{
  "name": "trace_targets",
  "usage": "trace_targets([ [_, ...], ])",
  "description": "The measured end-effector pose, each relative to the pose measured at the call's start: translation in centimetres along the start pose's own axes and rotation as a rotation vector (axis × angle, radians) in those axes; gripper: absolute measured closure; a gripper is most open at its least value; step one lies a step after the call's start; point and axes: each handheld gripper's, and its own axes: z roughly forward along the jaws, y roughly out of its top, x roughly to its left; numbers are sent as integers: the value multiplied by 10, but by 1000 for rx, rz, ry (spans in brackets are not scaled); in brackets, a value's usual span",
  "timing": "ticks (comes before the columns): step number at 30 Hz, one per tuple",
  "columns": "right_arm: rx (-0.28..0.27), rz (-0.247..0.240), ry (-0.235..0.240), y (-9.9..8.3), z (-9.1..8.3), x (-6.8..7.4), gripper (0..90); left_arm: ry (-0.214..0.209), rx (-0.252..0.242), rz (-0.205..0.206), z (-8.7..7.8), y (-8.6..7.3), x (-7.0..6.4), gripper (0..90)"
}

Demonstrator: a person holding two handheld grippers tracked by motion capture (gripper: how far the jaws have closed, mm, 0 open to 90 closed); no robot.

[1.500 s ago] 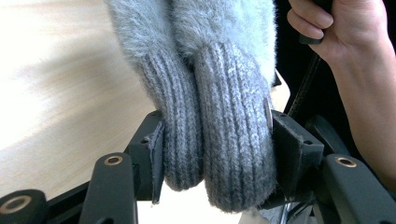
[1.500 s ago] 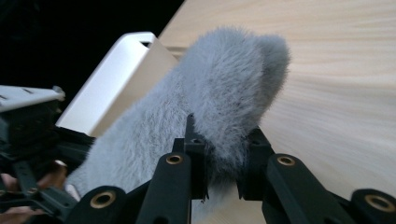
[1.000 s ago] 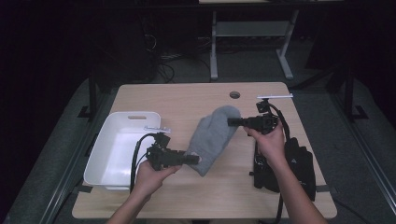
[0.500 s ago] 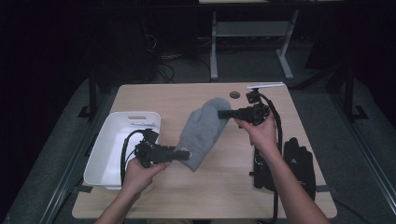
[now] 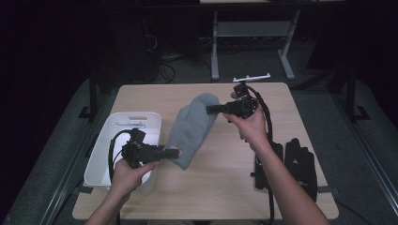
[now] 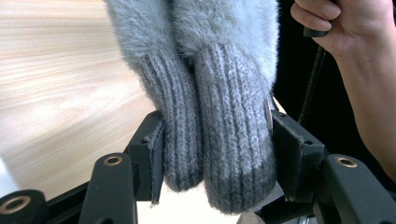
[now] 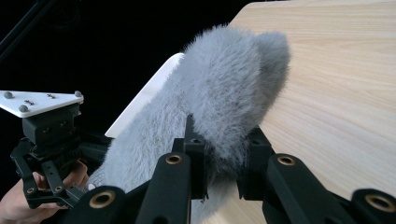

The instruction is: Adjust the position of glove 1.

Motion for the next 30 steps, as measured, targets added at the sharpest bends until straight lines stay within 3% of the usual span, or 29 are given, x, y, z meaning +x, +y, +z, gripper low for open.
trace_targets([
  [30, 57, -48, 61, 37, 50, 34, 763, 51, -68, -41, -48, -5, 14, 425],
])
